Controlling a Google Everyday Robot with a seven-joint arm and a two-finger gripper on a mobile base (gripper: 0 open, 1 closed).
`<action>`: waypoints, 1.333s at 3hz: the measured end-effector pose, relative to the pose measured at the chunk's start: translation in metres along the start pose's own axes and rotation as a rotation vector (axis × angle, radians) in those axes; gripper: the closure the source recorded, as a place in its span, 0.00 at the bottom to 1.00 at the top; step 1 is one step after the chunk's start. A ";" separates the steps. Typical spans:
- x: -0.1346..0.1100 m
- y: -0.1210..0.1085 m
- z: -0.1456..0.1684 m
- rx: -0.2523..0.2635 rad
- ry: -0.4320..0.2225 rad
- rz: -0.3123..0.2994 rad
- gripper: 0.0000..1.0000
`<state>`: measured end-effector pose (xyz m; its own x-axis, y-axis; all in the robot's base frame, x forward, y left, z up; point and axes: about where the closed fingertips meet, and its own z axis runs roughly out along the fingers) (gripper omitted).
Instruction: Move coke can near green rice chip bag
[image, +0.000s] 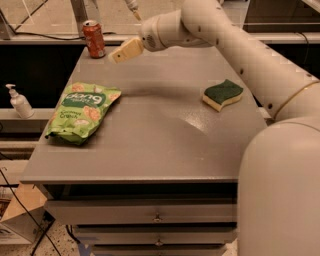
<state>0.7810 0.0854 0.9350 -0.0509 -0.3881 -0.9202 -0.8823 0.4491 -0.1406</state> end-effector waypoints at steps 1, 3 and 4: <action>-0.004 -0.014 0.036 0.038 0.025 0.024 0.00; -0.019 -0.009 0.097 -0.008 -0.039 0.064 0.00; -0.029 -0.009 0.119 -0.029 -0.101 0.061 0.00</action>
Offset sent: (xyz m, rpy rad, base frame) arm 0.0685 0.0842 -0.0185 0.0788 0.0515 -0.0375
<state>0.8463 0.1885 0.9196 -0.0586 -0.2770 -0.9591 -0.8924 0.4451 -0.0740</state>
